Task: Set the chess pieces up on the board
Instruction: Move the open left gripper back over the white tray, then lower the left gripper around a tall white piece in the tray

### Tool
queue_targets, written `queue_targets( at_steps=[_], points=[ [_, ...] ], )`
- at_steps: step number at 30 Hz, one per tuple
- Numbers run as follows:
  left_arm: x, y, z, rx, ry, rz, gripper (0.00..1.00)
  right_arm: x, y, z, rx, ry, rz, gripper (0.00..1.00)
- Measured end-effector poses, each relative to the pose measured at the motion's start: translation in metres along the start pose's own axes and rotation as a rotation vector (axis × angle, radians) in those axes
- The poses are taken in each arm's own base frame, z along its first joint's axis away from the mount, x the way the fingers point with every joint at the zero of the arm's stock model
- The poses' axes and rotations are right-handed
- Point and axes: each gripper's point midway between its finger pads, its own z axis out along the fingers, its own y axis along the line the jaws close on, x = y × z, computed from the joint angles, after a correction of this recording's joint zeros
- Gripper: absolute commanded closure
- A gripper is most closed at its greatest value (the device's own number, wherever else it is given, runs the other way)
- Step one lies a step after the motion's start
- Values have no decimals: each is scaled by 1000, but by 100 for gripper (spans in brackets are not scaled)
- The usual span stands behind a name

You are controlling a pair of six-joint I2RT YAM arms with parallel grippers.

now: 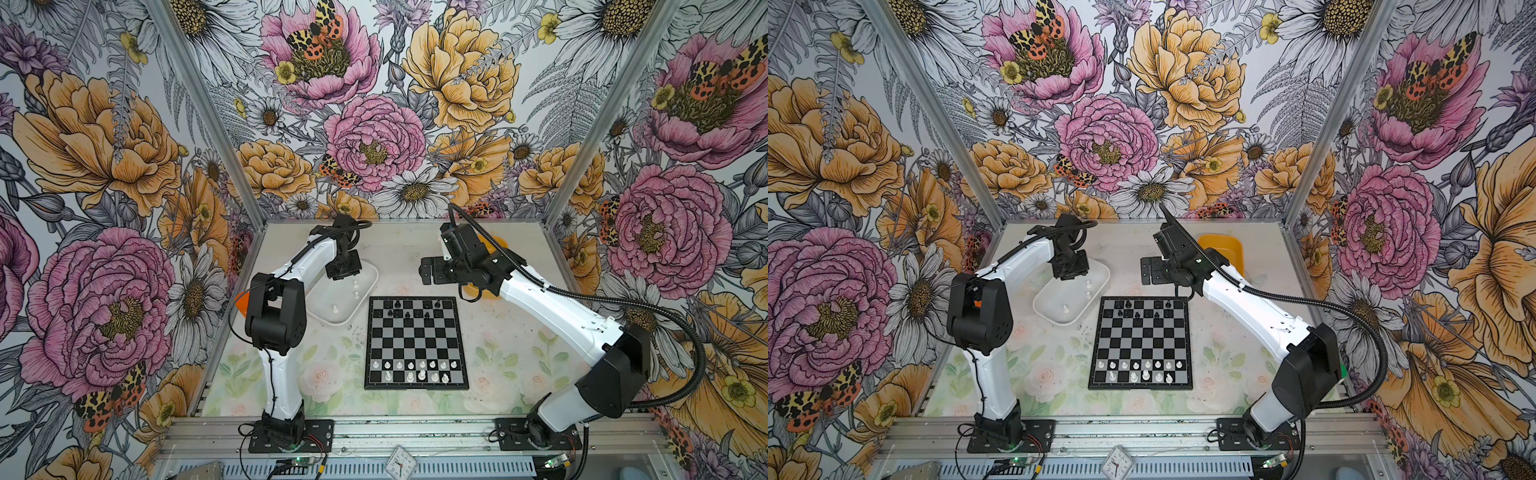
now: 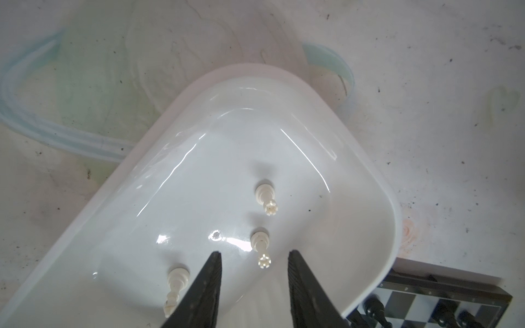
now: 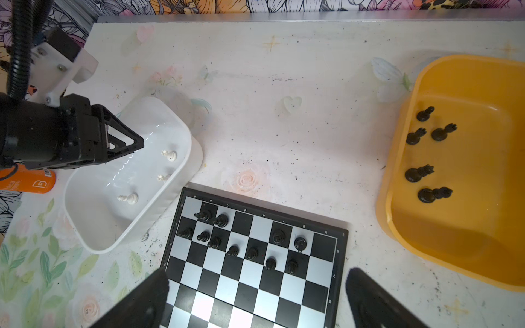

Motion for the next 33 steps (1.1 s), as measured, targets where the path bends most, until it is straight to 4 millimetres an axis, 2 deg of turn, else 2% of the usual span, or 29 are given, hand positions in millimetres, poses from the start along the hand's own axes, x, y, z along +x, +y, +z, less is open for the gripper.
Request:
queue_targets(
  at_steps=[11,16,24,33],
  points=[
    [-5,-13,19,10,20,28,61,-3,-11,3,14,2,21,0],
    [-1,-12,30,0,42,31,62,-3,-13,4,19,3,25,0],
    [0,-12,33,-3,49,40,64,-5,-18,5,23,0,35,0],
    [8,-8,52,-27,90,56,65,-7,-23,5,27,-1,45,0]
  ],
)
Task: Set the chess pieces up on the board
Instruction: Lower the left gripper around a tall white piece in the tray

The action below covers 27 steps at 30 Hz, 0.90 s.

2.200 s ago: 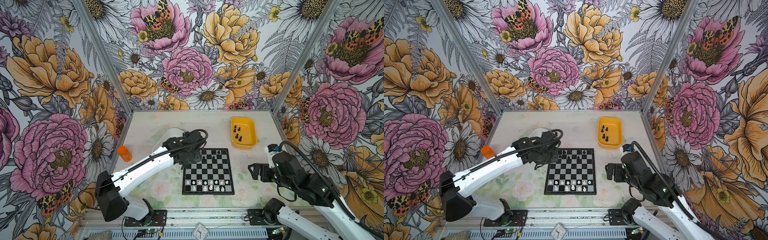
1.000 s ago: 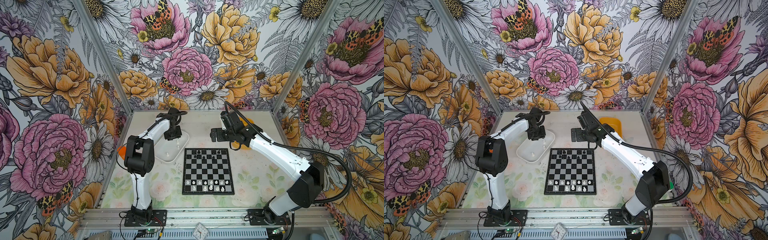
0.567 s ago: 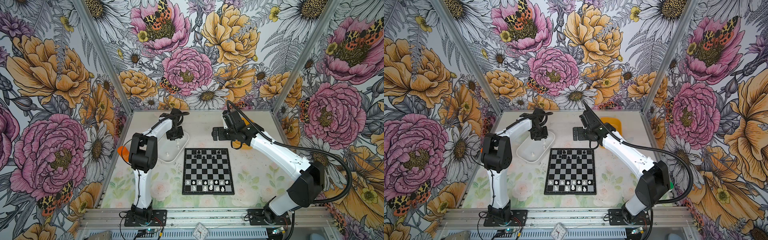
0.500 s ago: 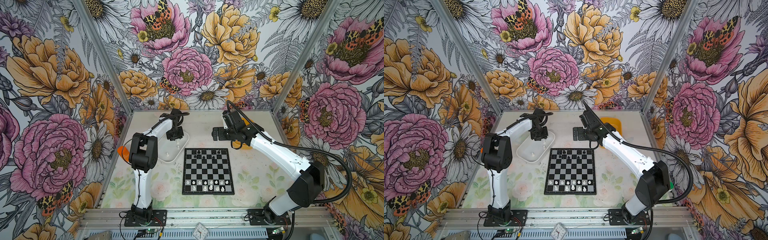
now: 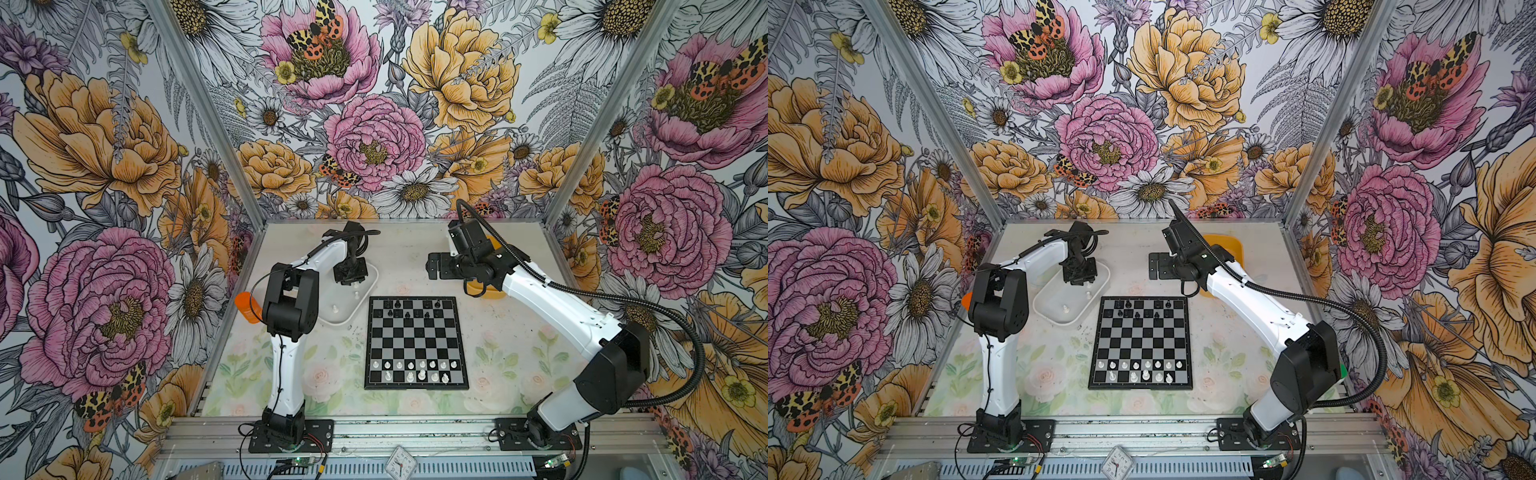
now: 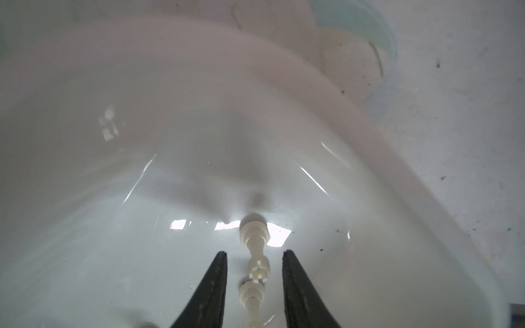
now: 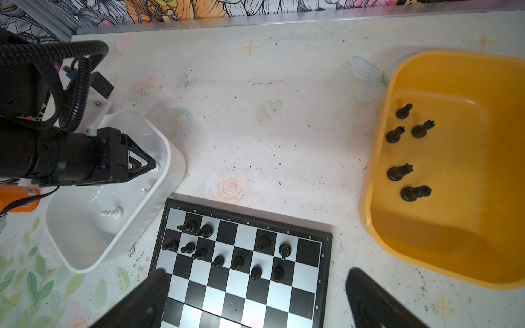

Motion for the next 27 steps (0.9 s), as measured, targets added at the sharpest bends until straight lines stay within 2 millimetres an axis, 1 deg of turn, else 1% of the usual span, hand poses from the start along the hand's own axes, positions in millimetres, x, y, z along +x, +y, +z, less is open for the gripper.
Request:
queue_targets(
  at_steps=[4,6,10,27],
  points=[
    [0,-1,1,0,1,3,67,0,0,0,1,-1,1,0],
    [-2,-2,1,1,-2,4,70,-1,-2,0,3,-2,4,0],
    [-6,-4,0,6,-11,12,74,-1,-3,0,4,-2,6,0],
    [-7,-4,-1,7,-13,32,75,-1,-6,1,10,0,10,0]
  ],
)
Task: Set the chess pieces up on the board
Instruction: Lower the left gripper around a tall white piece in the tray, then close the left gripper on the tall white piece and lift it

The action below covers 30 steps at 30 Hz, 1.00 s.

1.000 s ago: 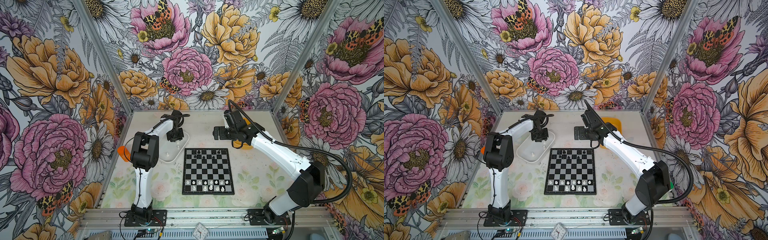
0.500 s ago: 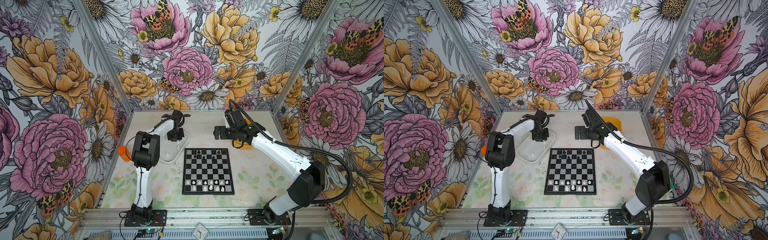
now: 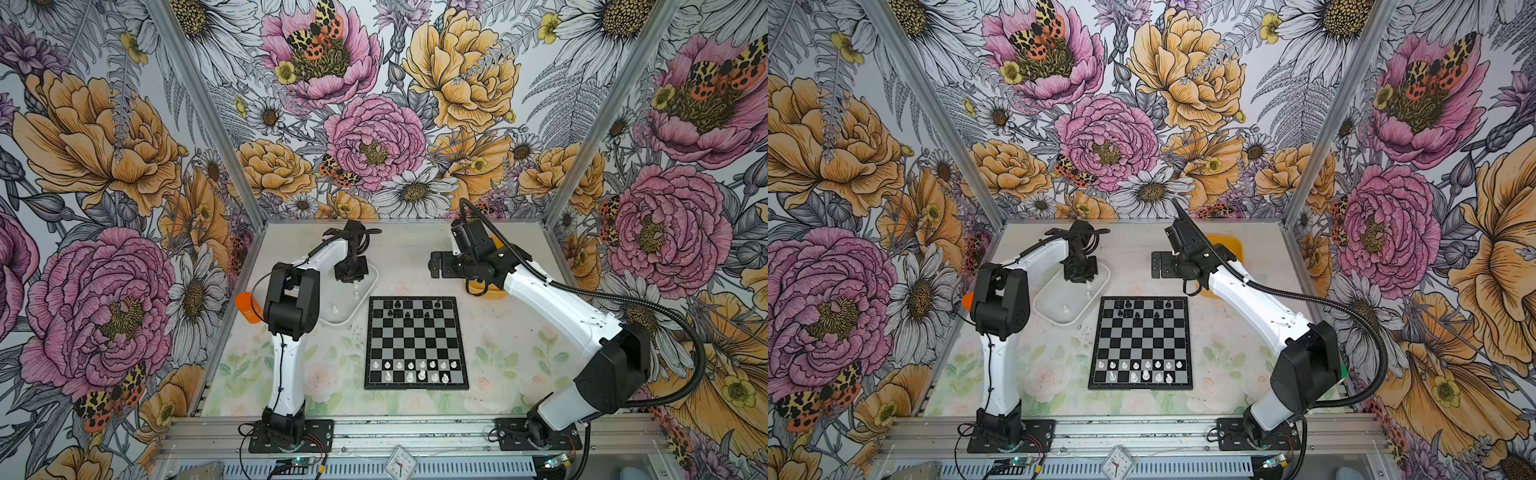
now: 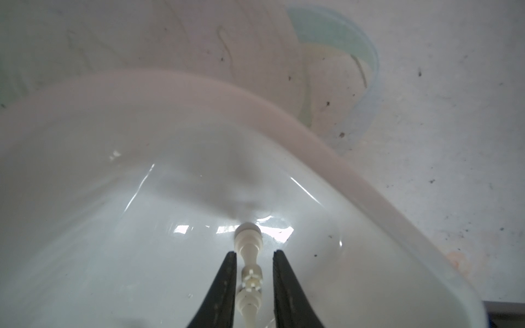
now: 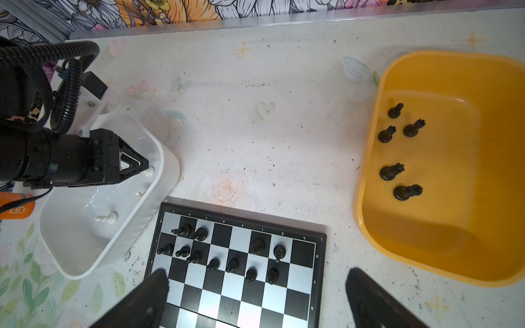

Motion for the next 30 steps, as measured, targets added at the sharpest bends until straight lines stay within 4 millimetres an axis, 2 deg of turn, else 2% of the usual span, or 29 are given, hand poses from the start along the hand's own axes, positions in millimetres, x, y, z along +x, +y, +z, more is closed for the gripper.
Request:
queue_targets(
  at_steps=[10,12,15,19,23,30],
  points=[
    [3,2,10,-10,21,17,74,6,-3,2,6,13,0,0],
    [4,2,12,-13,26,19,76,7,-3,2,7,13,1,0],
    [5,2,13,-14,28,22,85,7,-3,1,6,10,4,0],
    [4,2,12,-12,25,26,85,7,-4,1,5,8,4,0],
    [2,1,11,-10,20,27,91,9,-5,1,10,11,7,0],
    [9,4,9,-24,48,45,91,8,-5,-2,11,1,11,0]
  ],
)
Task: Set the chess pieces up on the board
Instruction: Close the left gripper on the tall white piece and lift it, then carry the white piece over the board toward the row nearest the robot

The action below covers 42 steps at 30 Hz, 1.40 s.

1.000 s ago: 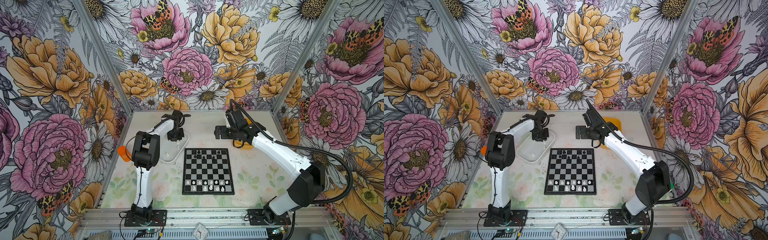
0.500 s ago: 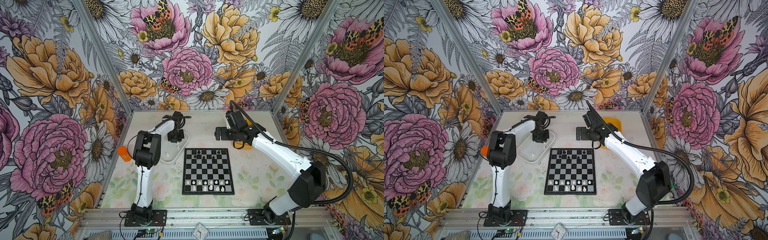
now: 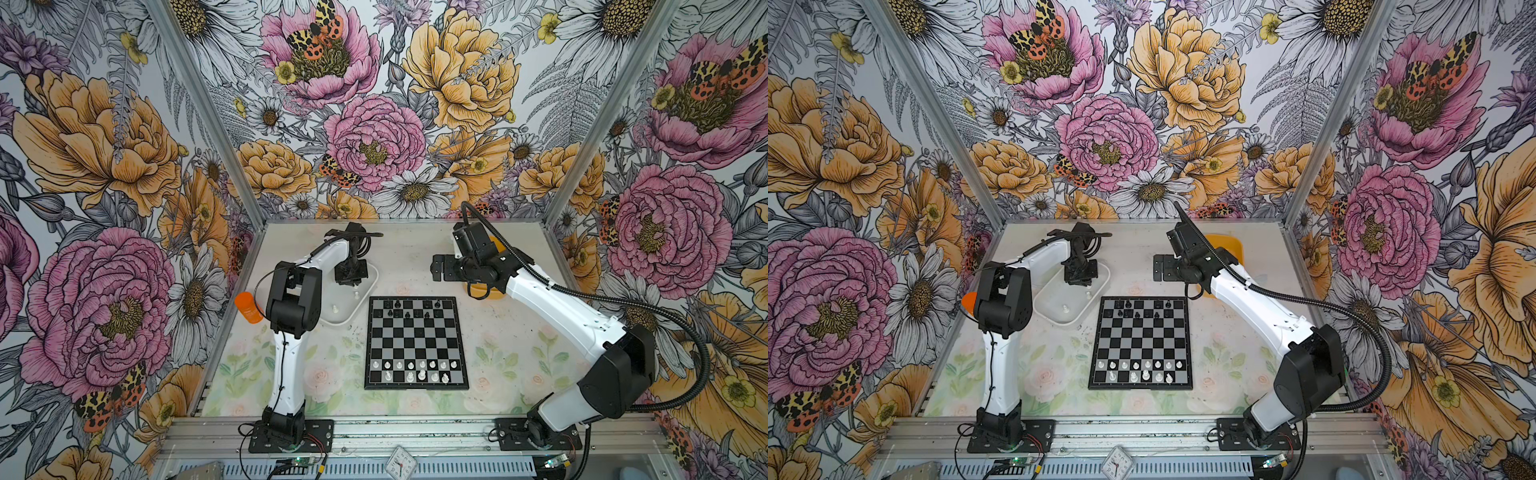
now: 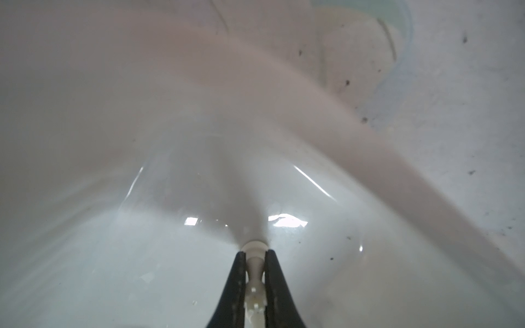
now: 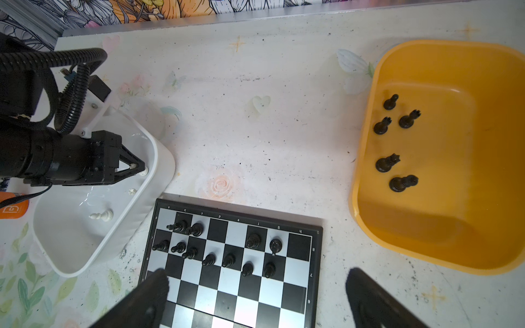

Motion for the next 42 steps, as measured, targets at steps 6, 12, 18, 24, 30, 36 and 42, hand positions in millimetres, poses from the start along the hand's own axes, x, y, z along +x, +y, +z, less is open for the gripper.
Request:
queue_targets(
  at_steps=[6,12,18,24,30,36,42],
  points=[
    [3,3,-29,6,-31,15,91,9,-1,-4,8,-3,-6,0],
    [11,3,-89,27,-131,28,91,23,1,-13,-1,-2,-15,0],
    [57,-10,-128,37,-171,72,90,30,-1,-28,-25,-25,-16,0],
    [128,-22,-146,46,-163,99,90,43,-3,-53,-81,-51,-14,0],
    [199,-24,-152,55,-155,87,89,58,-5,-81,-137,-66,-21,0],
    [261,-17,-140,44,-136,69,89,74,-7,-106,-175,-68,-36,0],
    [296,-19,-128,11,-142,54,87,88,-14,-121,-185,-60,-47,0]
  ],
)
